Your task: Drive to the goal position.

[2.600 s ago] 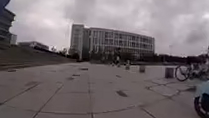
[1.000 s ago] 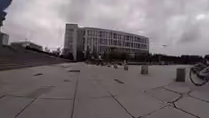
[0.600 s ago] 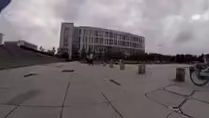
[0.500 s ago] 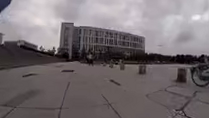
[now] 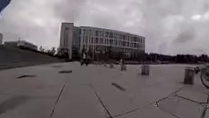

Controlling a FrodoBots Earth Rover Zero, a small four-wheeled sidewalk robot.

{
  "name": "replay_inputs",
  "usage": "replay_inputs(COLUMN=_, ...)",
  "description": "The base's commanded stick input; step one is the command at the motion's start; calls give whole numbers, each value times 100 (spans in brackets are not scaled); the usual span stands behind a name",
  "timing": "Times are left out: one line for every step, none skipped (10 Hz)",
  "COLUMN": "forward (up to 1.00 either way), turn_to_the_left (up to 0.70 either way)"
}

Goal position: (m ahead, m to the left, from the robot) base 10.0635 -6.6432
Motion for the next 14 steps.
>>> replay_inputs(forward=70, turn_to_the_left=-35)
replay_inputs(forward=70, turn_to_the_left=-35)
replay_inputs(forward=70, turn_to_the_left=-35)
replay_inputs(forward=70, turn_to_the_left=-31)
replay_inputs(forward=70, turn_to_the_left=-18)
replay_inputs(forward=70, turn_to_the_left=0)
replay_inputs(forward=70, turn_to_the_left=0)
replay_inputs(forward=70, turn_to_the_left=0)
replay_inputs(forward=70, turn_to_the_left=0)
replay_inputs(forward=70, turn_to_the_left=0)
replay_inputs(forward=70, turn_to_the_left=0)
replay_inputs(forward=70, turn_to_the_left=0)
replay_inputs(forward=70, turn_to_the_left=0)
replay_inputs(forward=70, turn_to_the_left=-1)
